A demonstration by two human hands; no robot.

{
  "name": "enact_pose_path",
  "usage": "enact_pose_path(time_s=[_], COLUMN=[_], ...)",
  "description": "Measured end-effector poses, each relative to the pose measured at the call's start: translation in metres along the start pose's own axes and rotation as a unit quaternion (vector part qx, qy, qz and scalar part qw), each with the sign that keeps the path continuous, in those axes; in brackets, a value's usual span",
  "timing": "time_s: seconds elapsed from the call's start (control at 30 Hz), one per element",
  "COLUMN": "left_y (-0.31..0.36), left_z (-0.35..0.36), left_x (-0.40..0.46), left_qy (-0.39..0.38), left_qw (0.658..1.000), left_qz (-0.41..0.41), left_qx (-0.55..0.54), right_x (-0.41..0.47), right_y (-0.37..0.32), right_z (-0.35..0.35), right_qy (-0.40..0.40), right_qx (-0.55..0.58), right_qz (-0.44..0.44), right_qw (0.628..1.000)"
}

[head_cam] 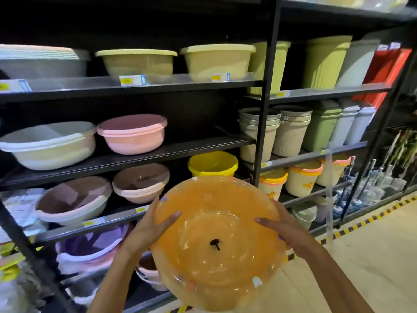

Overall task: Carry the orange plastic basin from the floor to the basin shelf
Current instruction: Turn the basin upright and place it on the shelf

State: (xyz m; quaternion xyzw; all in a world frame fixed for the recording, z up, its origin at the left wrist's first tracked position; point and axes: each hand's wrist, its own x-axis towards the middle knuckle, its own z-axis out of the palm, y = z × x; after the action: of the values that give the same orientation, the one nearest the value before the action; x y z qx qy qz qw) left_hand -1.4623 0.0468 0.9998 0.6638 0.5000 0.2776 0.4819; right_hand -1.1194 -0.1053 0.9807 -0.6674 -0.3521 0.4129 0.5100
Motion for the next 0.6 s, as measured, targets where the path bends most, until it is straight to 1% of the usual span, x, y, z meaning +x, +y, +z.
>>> enact_pose_path(time_s=[0.07,0.23,0.3,0.4,0.47,0.6], left_y=[0.028,0.082,0.097,0.121,0.134,0.155], left_z=[0.009,0.031,0.040,0.053,0.061,0.069], left_x=[0.003,0.017,0.024,0.033,0.041,0.065], left_qy=[0.023,0.079,0.100,0.133,0.136,0.147], left_qw=[0.999,0.996,0.993,0.985,0.981,0.975], left_qz=[0.002,0.025,0.027,0.053,0.066,0.088], left_qx=[-0.030,-0.034,-0.057,-0.099,-0.125,-0.143], right_x=[0.016,0.061,0.078,0.100,0.114,0.144], right_y=[-0.020,-0.066,-0.083,-0.104,-0.115,-0.130], right_z=[-0.019,-0.057,-0.069,-0.085,-0.094,-0.103], right_qy=[-0.007,-0.002,-0.005,-0.026,-0.048,-0.071], right_qx=[0.002,-0.003,-0.001,0.006,0.007,0.012], right_qz=[-0.012,-0.061,-0.074,-0.094,-0.111,-0.123], right_qw=[1.000,0.998,0.997,0.995,0.993,0.990])
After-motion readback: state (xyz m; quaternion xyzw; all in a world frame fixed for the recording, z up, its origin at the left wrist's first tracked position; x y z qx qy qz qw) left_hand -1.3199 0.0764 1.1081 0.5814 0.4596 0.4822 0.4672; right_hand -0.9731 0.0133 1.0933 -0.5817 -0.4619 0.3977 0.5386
